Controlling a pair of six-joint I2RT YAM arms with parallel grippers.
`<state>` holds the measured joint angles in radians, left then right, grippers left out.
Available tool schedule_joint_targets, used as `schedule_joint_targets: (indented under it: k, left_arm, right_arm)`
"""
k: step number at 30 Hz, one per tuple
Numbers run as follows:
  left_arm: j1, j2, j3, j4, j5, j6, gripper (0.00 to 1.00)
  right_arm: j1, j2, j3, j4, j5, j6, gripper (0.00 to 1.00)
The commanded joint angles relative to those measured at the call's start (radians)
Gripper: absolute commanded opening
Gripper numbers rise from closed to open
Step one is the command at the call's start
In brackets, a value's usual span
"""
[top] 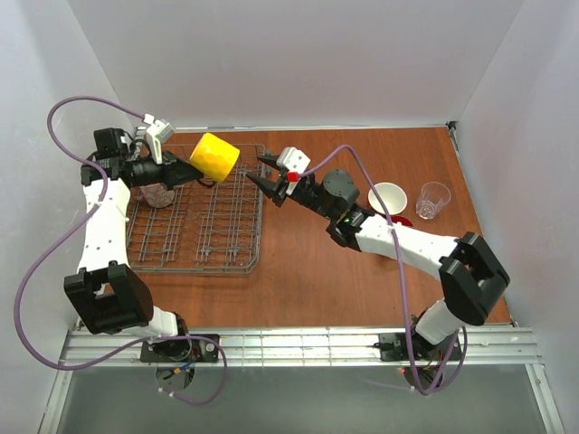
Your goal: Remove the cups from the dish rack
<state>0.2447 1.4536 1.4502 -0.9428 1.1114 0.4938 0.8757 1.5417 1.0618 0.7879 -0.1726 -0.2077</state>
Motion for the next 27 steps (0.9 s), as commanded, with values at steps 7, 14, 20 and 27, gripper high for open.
schedule_joint_targets:
  k: [7,14,20,27]
  left_arm:
    - [-0.053,-0.124,-0.022,0.035,0.14,-0.095,0.0]
    - [-0.082,-0.154,-0.036,0.062,0.157,-0.124,0.0]
    - [-0.104,-0.171,-0.047,0.091,0.188,-0.156,0.0]
    - [-0.119,-0.202,-0.114,0.116,0.228,-0.173,0.0]
  right_arm:
    - [-0.026,0.058,0.02,0.235,-0.047,0.112,0.53]
    - [-0.052,0.081,0.047,0.234,-0.102,0.171,0.54]
    - [-0.07,0.118,0.11,0.231,-0.178,0.237,0.5]
    - [-0.072,0.143,0.145,0.229,-0.165,0.289,0.42]
